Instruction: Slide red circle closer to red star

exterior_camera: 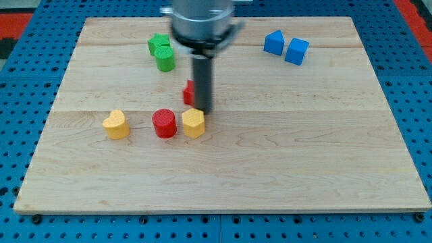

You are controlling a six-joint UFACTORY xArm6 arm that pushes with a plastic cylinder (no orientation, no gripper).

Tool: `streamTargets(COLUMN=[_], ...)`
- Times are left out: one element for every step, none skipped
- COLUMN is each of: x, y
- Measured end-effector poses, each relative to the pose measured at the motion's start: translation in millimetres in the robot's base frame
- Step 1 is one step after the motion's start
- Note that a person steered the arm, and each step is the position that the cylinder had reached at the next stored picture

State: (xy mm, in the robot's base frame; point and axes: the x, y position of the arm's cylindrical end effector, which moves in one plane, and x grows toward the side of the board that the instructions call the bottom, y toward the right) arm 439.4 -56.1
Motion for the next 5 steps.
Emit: streamTargets(x=[-26,-5,52,75,42], y=[-5,-67,-111,-95,-58])
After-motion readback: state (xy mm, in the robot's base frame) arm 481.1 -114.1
